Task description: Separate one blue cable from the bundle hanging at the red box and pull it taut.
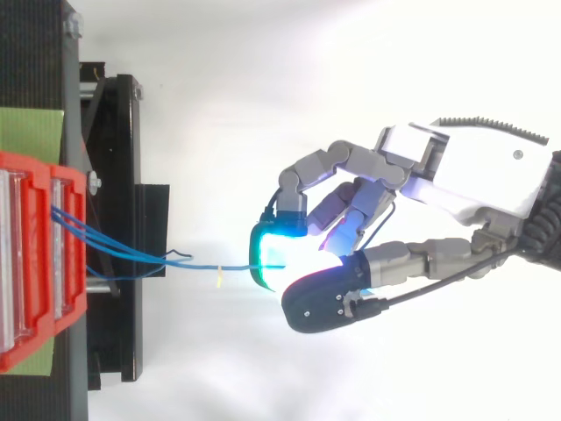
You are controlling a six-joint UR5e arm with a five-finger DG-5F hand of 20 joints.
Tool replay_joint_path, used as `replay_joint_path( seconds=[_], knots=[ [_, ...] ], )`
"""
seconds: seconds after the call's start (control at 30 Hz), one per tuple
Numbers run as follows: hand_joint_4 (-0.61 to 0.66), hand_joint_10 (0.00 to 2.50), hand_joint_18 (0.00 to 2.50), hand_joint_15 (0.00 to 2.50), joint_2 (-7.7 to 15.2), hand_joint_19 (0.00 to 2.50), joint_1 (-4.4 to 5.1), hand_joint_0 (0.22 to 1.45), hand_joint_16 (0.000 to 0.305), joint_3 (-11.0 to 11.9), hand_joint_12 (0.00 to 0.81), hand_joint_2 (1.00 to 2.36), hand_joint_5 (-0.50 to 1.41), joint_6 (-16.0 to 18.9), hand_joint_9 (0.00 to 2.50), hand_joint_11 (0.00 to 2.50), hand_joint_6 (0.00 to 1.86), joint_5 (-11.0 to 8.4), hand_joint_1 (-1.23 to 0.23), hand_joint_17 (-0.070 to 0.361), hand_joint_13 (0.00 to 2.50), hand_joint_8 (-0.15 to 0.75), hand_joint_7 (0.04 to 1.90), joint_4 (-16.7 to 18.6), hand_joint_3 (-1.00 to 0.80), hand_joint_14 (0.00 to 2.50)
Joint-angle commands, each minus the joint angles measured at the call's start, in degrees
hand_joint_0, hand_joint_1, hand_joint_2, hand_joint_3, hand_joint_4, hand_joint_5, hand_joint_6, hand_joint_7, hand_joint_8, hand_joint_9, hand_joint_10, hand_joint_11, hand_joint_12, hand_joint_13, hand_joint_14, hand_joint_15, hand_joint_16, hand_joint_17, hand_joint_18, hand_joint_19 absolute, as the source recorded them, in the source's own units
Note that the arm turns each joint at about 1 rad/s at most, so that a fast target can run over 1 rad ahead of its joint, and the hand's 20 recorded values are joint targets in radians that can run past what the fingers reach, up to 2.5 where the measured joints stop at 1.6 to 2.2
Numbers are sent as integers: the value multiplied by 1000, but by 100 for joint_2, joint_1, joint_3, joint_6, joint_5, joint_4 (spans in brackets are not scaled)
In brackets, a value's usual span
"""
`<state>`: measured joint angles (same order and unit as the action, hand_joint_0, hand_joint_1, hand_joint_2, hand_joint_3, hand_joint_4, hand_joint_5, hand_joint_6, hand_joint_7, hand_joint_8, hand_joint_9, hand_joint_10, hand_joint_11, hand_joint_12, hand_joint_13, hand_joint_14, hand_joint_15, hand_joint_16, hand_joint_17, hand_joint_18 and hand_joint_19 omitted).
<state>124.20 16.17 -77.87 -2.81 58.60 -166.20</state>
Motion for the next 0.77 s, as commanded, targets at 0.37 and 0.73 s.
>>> replay_joint_path(
  seconds=[0.37,0.73],
  knots=[
    [-48,39,652,1130,8,511,0,658,41,0,287,1018,-179,0,1350,1689,946,-6,-693,91,1190,194,1071,0,-276,29],
    [-48,42,651,1129,-1,510,0,659,40,0,296,1018,-179,0,1350,1673,946,3,-693,91,1191,204,1069,0,-276,29]
  ],
)
